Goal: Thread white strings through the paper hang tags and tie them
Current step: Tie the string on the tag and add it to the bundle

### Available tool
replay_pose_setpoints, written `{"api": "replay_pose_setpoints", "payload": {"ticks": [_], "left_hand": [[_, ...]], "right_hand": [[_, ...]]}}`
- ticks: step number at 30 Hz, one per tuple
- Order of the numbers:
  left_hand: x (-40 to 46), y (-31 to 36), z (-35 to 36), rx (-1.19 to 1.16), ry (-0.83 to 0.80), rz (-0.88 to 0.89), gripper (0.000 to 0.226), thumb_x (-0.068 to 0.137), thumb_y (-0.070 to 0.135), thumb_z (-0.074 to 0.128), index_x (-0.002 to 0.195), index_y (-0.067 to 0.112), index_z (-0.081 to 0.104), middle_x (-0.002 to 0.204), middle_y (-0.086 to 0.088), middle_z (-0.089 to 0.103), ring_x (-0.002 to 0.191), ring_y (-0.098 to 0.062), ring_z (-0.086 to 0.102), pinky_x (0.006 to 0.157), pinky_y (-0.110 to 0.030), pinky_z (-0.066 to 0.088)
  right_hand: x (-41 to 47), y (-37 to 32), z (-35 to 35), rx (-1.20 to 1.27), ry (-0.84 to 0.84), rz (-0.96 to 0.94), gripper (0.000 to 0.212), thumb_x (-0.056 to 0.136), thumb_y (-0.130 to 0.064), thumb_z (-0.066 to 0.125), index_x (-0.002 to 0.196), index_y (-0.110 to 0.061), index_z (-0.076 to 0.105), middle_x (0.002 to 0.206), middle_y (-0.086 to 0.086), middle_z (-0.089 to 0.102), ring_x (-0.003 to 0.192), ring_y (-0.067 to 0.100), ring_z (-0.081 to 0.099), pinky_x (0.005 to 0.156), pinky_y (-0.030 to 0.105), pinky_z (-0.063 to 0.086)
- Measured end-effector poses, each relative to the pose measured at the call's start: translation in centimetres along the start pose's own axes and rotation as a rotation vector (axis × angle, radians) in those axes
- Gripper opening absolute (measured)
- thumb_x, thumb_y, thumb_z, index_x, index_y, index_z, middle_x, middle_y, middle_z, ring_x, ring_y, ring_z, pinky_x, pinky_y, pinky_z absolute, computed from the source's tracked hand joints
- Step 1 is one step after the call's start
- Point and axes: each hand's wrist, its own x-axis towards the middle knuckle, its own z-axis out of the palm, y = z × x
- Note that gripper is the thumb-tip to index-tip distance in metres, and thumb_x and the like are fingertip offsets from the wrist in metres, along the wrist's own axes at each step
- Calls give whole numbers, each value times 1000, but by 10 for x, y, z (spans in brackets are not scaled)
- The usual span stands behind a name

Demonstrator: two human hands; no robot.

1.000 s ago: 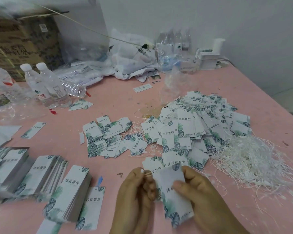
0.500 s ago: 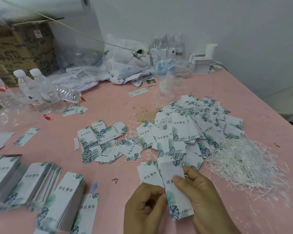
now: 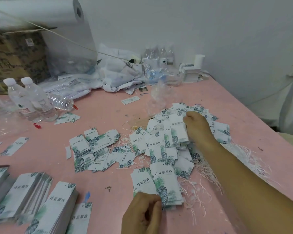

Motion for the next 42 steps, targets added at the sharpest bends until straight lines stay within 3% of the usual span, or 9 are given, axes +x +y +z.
{"api": "replay_pose_setpoints", "payload": {"ticks": [1, 3, 7, 12, 18, 23, 29, 33, 42], "left_hand": [[0, 0, -1, -2, -4, -3, 10, 79, 30, 64, 79, 39, 68, 69, 13, 60, 55, -4, 56, 50, -18, 45], [1, 0, -2, -18, -13, -19, 9, 78, 32, 63, 79, 39, 68, 69, 14, 60, 55, -3, 56, 51, -15, 43], [1, 1, 1, -12, -13, -57, 15, 76, 21, 69, 75, 36, 68, 68, 12, 60, 53, -3, 54, 51, -14, 41], [0, 1, 3, -5, -3, -134, 19, 73, 17, 69, 76, 35, 67, 67, 11, 60, 51, -2, 50, 49, -12, 38], [-5, -8, 4, 36, -15, -181, 44, 77, -6, 75, 81, 38, 68, 67, 12, 65, 55, -9, 60, 47, -20, 44], [-4, -4, 5, 35, -15, -152, 27, 78, 13, 71, 82, 40, 67, 66, 12, 64, 52, -7, 56, 48, -15, 40], [-4, -5, 4, 26, -1, -130, 23, 76, 17, 67, 83, 39, 67, 68, 13, 63, 57, -7, 59, 52, -18, 46], [-5, -8, 5, 11, -2, -140, 21, 76, 20, 66, 82, 40, 67, 68, 12, 64, 58, -8, 60, 52, -22, 49], [-4, -11, 4, -119, 28, -237, 14, 78, 33, 64, 89, 36, 71, 73, 6, 69, 60, -10, 64, 50, -17, 45]], "right_hand": [[8, 1, 0, -97, -4, -17, 22, 101, -13, 39, 115, 0, 50, 81, 6, 48, 67, 23, 44, 61, 31, 34], [7, 8, -5, -212, 8, -38, 13, 102, -13, 36, 113, -16, 44, 90, -7, 44, 69, 10, 39, 64, 29, 33], [-32, 27, -11, -164, 77, -95, 34, 103, -13, 43, 136, -19, 50, 133, -4, 53, 118, 12, 52, 93, 21, 37], [-108, 40, -8, -123, -79, -62, 13, 92, -29, 63, 97, -40, 58, 84, -16, 63, 73, -4, 61, 55, 8, 46], [-144, 50, 5, -593, -276, -27, 42, 68, -75, 58, 87, -40, 45, 74, -12, 54, 64, -2, 51, 55, 20, 36], [-136, 59, 5, -399, -284, 59, 38, 69, -60, 74, 86, -33, 54, 73, -11, 56, 64, 1, 54, 61, 26, 49], [-122, 67, 4, -192, -369, 100, 32, 73, -40, 82, 71, -16, 60, 49, -9, 55, 40, 4, 46, 43, 17, 35], [-119, 74, 3, -143, -358, 76, 35, 79, -35, 77, 79, -4, 62, 58, -1, 53, 49, 11, 43, 52, 26, 34], [-120, 75, -2, -183, -209, -79, 38, 93, -30, 62, 62, -17, 43, 50, -9, 36, 49, 9, 35, 54, 31, 35]]}}
